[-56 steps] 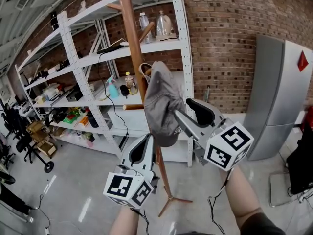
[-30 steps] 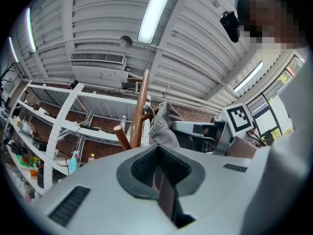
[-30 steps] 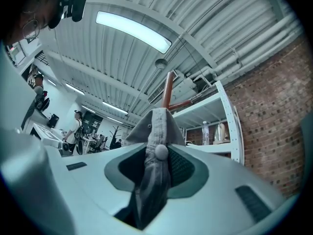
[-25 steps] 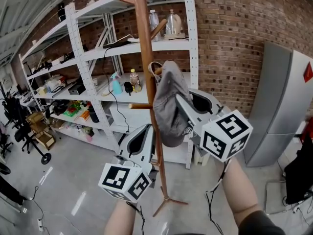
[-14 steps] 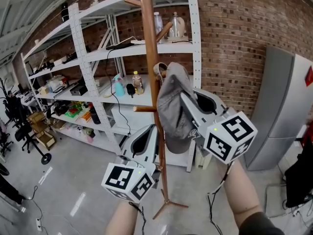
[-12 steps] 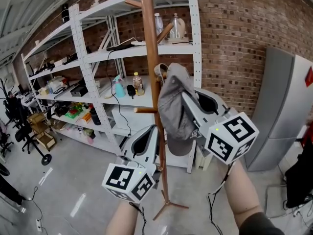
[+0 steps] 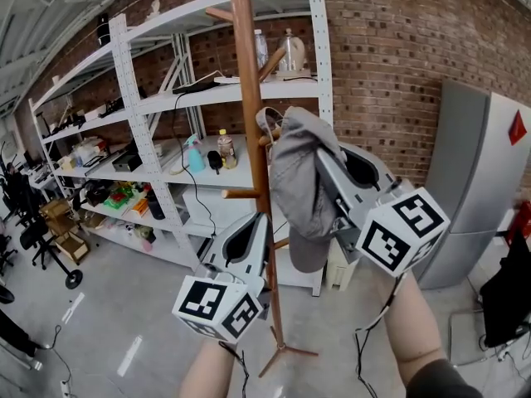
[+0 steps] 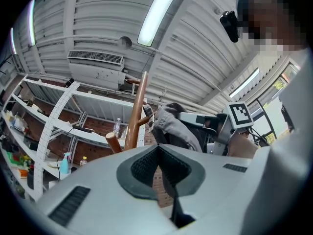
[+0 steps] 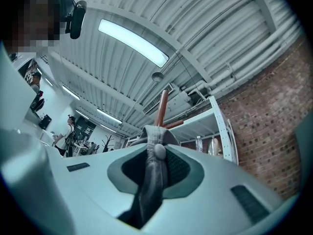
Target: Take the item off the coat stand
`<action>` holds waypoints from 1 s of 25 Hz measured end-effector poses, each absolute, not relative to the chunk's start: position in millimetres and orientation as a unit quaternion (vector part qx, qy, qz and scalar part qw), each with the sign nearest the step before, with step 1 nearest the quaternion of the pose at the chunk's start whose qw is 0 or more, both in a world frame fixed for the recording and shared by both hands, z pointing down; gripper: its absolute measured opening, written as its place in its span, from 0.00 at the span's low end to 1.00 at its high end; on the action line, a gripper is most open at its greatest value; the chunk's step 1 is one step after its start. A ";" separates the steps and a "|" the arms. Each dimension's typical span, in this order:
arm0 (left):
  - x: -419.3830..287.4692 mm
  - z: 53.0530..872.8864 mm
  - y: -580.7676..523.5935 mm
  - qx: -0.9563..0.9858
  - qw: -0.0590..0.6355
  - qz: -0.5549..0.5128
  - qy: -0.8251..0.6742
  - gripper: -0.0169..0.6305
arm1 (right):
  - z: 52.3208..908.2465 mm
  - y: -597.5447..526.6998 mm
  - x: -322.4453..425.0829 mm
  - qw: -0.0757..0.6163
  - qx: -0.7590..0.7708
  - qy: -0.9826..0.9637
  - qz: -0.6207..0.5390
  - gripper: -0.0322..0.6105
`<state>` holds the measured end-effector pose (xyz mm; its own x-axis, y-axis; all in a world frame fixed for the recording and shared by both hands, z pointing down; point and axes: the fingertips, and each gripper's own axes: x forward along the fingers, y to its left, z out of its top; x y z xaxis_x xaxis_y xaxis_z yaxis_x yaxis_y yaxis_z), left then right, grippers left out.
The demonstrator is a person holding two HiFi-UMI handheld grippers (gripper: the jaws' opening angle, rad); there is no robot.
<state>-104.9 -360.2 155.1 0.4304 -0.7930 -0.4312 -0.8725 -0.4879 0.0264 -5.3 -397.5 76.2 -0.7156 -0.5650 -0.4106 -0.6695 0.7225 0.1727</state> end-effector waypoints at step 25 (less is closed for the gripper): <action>-77.9 170.1 -312.3 -0.866 0.079 0.180 0.460 0.04 | 68.1 -335.0 54.0 0.216 -0.401 0.870 0.188 0.15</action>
